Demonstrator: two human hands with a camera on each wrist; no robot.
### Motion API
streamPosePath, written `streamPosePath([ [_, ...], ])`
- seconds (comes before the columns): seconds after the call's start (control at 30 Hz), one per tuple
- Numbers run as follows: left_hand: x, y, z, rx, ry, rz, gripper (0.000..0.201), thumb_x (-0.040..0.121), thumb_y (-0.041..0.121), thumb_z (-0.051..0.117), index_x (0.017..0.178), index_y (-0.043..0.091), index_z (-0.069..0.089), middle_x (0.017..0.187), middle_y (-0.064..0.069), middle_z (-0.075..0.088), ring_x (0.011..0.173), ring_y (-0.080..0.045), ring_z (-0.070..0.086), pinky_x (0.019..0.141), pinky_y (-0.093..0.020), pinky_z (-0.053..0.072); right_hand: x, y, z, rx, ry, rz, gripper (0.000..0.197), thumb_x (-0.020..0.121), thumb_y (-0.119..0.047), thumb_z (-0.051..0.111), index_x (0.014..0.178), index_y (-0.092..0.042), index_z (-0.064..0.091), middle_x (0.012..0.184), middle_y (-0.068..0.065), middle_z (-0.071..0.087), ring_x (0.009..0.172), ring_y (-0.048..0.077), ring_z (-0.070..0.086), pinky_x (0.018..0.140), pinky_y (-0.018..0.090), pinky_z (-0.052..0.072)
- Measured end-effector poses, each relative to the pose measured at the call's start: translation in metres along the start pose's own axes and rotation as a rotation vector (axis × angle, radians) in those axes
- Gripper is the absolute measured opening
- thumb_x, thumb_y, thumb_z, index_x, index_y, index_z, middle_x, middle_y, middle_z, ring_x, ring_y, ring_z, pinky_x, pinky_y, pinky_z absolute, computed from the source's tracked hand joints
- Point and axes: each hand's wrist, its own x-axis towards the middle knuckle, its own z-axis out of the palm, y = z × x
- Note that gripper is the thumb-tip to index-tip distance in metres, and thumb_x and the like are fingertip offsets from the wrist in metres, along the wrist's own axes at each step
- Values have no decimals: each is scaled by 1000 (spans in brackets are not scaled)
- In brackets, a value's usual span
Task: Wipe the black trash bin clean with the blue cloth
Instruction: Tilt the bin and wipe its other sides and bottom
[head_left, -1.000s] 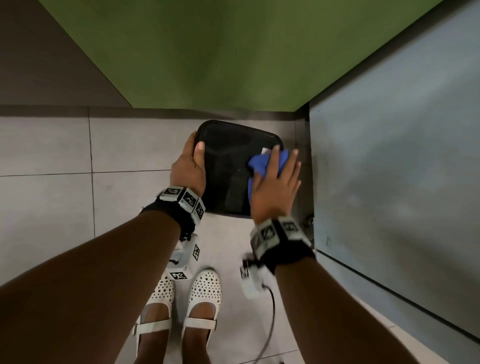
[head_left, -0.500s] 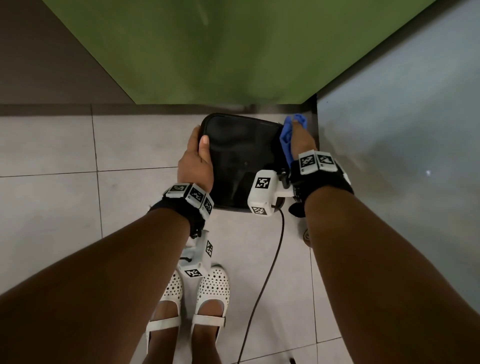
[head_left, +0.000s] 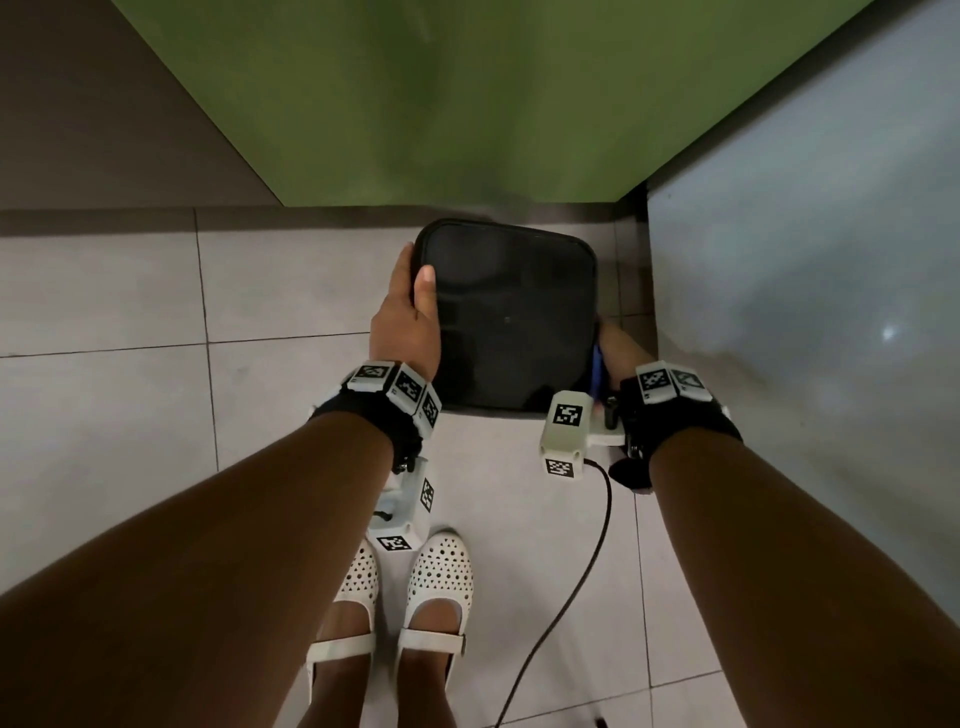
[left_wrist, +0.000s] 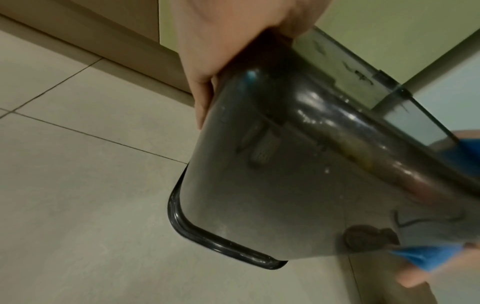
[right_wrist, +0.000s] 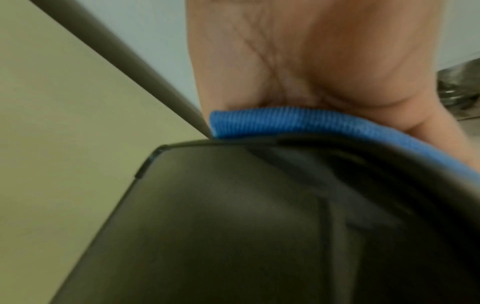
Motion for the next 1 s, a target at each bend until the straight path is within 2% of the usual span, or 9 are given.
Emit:
streamPosePath([
  [0.13, 14, 3, -14, -263, -194, -182, 67, 82, 70, 32, 133, 27, 38, 128, -3, 51, 114, -21, 50, 103, -30, 33, 2, -12, -4, 165, -113, 106, 63, 78, -74, 42, 100, -19, 63, 97, 9, 68, 93, 25, 65, 88, 34, 51],
  [0.23, 31, 3, -28, -455, -237, -430, 85, 69, 84, 23, 133, 31, 42, 134, -9, 54, 116, -33, 56, 102, -53, 41, 3, -16, -3, 88, -123, 63, 77, 65, -82, 50, 103, -16, 65, 105, 13, 70, 97, 27, 66, 94, 36, 48],
  [0.4, 23, 16, -39, -536, -462, -530, 73, 83, 71, 23, 73, 21, 75, 80, -7, 75, 89, -27, 64, 81, -32, 47, 36, -4, -9, 45, -166, 12, 136, 19, -96, 53, 132, -22, 49, 134, 6, 54, 121, 28, 53, 104, 47, 40],
  [0.5, 22, 24, -51, -543, -461, -599, 50, 75, 65, 38, 79, 23, 65, 88, -4, 70, 92, -26, 58, 79, -35, 43, -5, -9, -6, 195, -249, 26, 109, 51, -81, 63, 136, -16, 45, 138, 12, 49, 126, 31, 48, 106, 47, 38],
  [0.6, 16, 33, -59, -459, -480, -562, 40, 74, 52, 38, 92, 23, 59, 106, -5, 61, 107, -31, 49, 88, -52, 38, -10, 5, -10, 437, -273, -37, 53, 98, -33, 39, 141, -2, 33, 140, 25, 41, 133, 26, 39, 107, 32, 36],
  [0.67, 10, 36, -60, -444, -461, -521, 19, 68, 36, 38, 75, 22, 49, 90, -4, 53, 104, -27, 45, 93, -56, 32, -11, 16, -12, 431, -253, -45, 36, 102, -13, 27, 122, 10, 45, 79, 21, 72, 80, 6, 70, 70, 15, 47],
  [0.73, 5, 34, -60, -441, -461, -518, 14, 68, 31, 37, 65, 20, 44, 82, -4, 48, 96, -28, 46, 90, -52, 36, -15, 25, -16, 442, -266, -55, 22, 96, 2, 34, 106, -1, 53, 45, 1, 63, 43, 0, 61, 49, 10, 47],
  [0.87, 0, 24, -60, -264, -540, -549, 65, 77, 74, 36, 114, 25, 56, 114, -10, 62, 102, -32, 57, 81, -44, 48, -36, 40, -24, 446, -471, -160, 39, 54, -7, 64, 91, -8, 53, 60, -2, 69, 50, 5, 64, 45, 14, 50],
  [1.0, -21, 11, -63, -107, -494, -507, 84, 65, 62, 66, 132, 29, 27, 142, -2, 41, 130, -33, 37, 105, -68, 19, -31, 68, -28, 452, -416, -77, 26, 91, 6, 37, 102, -11, 53, 77, -1, 73, 68, 9, 69, 59, 17, 54],
])
